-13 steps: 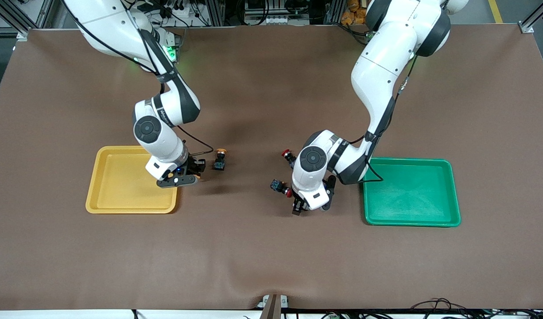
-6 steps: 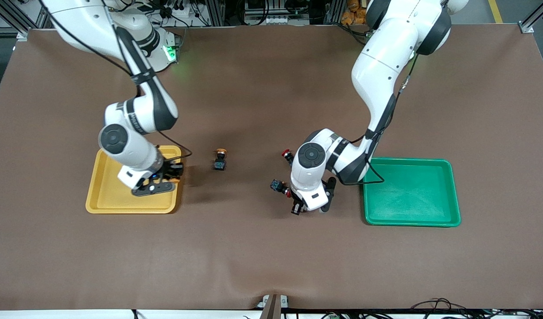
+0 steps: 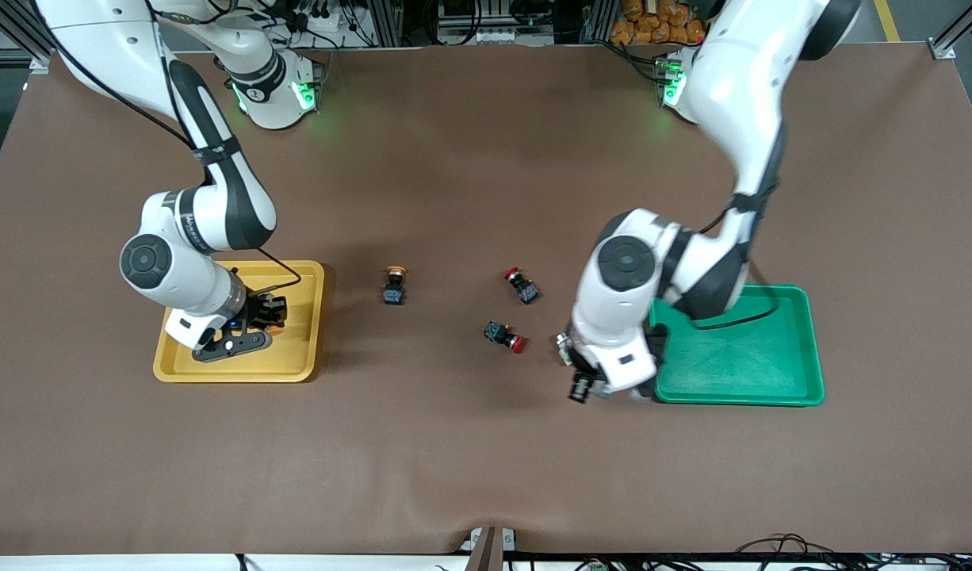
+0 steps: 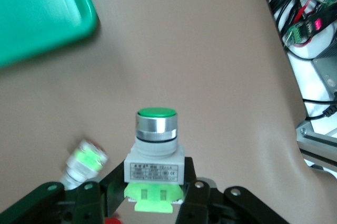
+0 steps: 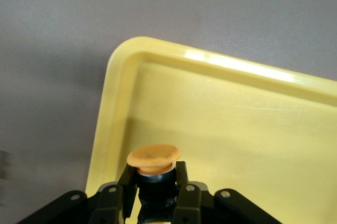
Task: Place green and yellow buttons in trays
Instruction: 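Lower the green switch into the green tray while the right lowers yellow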
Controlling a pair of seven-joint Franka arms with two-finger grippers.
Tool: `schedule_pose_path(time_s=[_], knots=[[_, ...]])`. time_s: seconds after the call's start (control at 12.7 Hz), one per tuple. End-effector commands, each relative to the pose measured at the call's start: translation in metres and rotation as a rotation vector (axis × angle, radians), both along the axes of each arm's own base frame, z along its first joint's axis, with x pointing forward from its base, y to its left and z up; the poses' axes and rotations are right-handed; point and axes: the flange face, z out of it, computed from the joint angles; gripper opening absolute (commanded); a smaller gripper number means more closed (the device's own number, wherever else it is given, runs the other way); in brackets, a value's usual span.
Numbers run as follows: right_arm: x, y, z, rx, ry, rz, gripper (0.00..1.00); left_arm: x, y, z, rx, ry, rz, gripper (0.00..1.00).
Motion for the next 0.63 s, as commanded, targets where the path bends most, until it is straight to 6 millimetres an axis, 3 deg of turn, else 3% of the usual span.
schedule_pose_path(time_s=[0.0, 0.32, 0.55], knots=[[-0.006, -0.005, -0.002, 0.006, -0.007, 0.016, 0.00, 0.001, 0.062, 0.026, 0.080, 0.077, -0.111, 0.00], [-0.002, -0.017, -0.026, 0.005, -0.021, 0.041, 0.00, -0.011, 0.148, 0.036, 0.124, 0.174, -0.303, 0.00], [0.001, -0.015, -0.044, 0.003, -0.043, 0.042, 0.00, -0.026, 0.181, 0.020, 0.156, 0.246, -0.458, 0.00]])
